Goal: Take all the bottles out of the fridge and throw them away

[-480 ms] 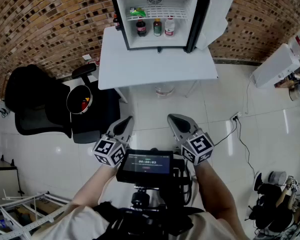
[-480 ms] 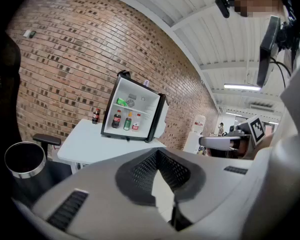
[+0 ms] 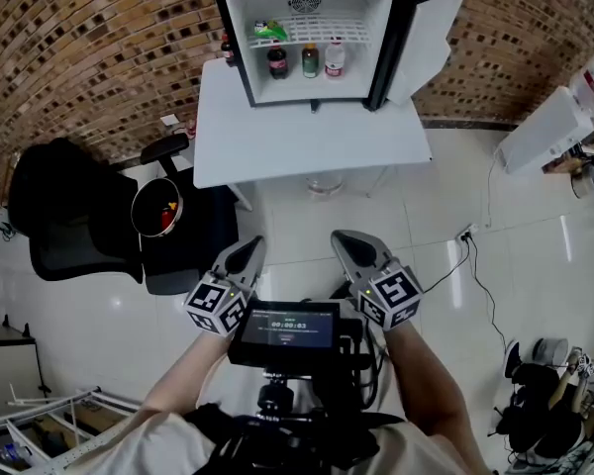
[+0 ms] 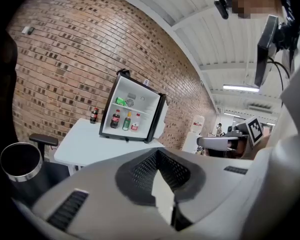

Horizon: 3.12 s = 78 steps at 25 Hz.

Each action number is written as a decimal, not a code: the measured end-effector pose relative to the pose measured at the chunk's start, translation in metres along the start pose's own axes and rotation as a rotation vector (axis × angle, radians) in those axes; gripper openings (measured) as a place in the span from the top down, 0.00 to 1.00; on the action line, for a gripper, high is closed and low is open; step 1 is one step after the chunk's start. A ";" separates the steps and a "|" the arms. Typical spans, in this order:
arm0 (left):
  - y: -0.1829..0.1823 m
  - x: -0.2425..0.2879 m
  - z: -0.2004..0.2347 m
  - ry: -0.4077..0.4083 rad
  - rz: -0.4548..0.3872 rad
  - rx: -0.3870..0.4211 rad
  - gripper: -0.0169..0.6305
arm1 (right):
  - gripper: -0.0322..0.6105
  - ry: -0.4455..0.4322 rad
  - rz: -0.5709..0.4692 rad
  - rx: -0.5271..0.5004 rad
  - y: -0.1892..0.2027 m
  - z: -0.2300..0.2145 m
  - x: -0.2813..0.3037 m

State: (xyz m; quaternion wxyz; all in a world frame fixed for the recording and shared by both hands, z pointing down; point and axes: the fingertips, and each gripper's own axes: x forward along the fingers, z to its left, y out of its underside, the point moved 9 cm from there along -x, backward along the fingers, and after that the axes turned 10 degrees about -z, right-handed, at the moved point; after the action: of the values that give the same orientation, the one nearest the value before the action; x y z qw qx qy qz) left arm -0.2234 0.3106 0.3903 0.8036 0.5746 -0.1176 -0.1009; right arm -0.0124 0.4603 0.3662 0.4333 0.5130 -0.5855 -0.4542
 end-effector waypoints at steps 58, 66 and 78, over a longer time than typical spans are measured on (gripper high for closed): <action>-0.162 0.451 0.199 -0.452 0.103 -0.129 0.70 | 0.95 -0.122 -0.039 0.180 -0.049 -0.318 0.266; -0.163 0.453 0.204 -0.479 0.067 -0.180 0.68 | 0.95 -0.107 -0.043 0.182 -0.048 -0.321 0.268; -0.174 0.442 0.193 -0.365 -0.023 -0.233 0.97 | 0.95 -0.123 -0.022 0.187 -0.046 -0.320 0.272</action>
State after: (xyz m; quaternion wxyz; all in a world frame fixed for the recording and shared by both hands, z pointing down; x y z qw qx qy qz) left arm 0.1335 -0.0504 0.3176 0.8288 0.4513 -0.2422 -0.2251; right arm 0.2822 0.1590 0.4007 0.3416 0.5286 -0.6453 -0.4329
